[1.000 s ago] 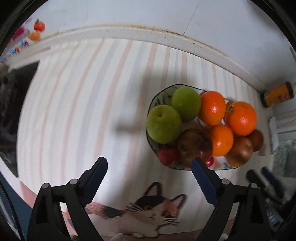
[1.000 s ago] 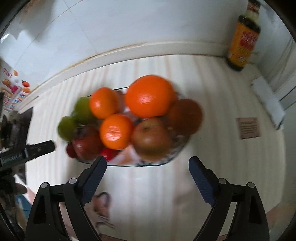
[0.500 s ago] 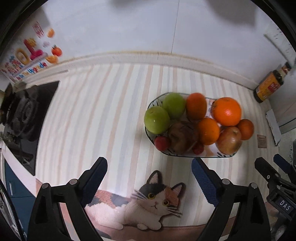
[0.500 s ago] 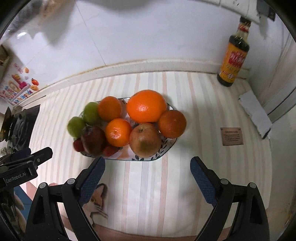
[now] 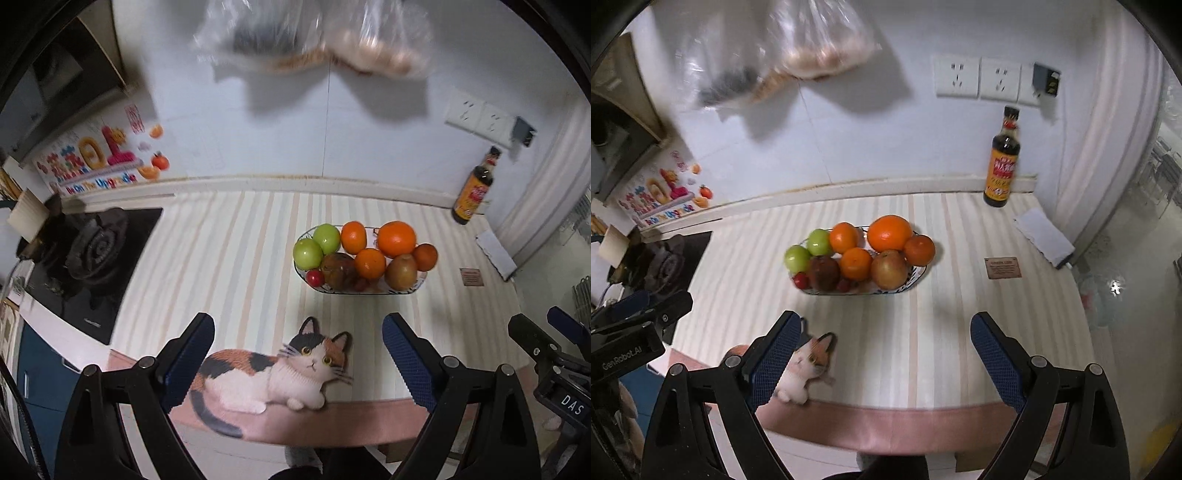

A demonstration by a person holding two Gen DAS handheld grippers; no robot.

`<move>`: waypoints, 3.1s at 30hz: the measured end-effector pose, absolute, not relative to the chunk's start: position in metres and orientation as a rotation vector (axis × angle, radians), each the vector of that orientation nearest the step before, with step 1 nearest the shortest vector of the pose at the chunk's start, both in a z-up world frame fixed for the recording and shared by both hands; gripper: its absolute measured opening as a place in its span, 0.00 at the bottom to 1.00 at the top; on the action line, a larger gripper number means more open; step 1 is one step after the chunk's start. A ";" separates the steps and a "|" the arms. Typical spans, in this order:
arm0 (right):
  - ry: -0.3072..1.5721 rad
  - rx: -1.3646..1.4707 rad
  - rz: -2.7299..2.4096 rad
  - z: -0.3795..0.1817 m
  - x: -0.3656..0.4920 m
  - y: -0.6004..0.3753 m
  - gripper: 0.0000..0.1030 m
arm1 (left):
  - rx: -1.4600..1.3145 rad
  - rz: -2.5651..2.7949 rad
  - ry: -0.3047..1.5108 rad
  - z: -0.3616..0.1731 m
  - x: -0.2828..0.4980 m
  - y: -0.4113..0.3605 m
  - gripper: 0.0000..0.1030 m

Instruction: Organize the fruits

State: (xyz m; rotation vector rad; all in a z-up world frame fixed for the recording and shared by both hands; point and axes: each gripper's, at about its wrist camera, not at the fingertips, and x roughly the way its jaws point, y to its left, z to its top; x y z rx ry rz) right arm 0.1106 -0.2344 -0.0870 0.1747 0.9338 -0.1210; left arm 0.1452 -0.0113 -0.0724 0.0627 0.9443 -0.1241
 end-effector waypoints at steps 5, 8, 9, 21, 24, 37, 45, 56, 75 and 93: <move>0.866 0.173 -0.118 -0.048 0.049 -0.215 0.92 | 0.068 -0.143 0.877 -0.041 0.091 0.002 0.90; 0.823 0.160 -0.120 -0.025 0.014 -0.206 0.92 | 0.064 -0.153 0.852 -0.027 0.065 0.007 0.91; 0.807 0.155 -0.122 -0.017 0.004 -0.204 0.93 | 0.063 -0.153 0.843 -0.023 0.056 0.009 0.90; 0.704 0.097 -0.108 0.037 -0.067 -0.186 0.94 | 0.050 -0.168 0.753 0.012 -0.003 0.015 0.90; 0.700 0.102 -0.095 0.042 -0.072 -0.186 0.94 | 0.048 -0.163 0.744 0.016 -0.008 0.014 0.90; 0.743 0.142 -0.057 0.029 -0.044 -0.195 0.94 | 0.019 -0.153 0.761 0.008 0.010 0.012 0.90; 0.794 0.177 -0.071 0.004 0.003 -0.207 0.94 | 0.027 -0.133 0.792 -0.007 0.051 0.007 1.00; 0.904 0.175 -0.087 -0.047 0.084 -0.220 0.94 | 0.067 -0.101 0.890 -0.041 0.111 -0.006 1.00; 0.975 0.168 -0.092 -0.082 0.122 -0.228 0.94 | 0.068 -0.082 0.961 -0.071 0.145 -0.016 1.00; 0.969 0.163 -0.072 -0.077 0.114 -0.229 0.94 | 0.068 -0.078 0.940 -0.068 0.140 -0.020 1.00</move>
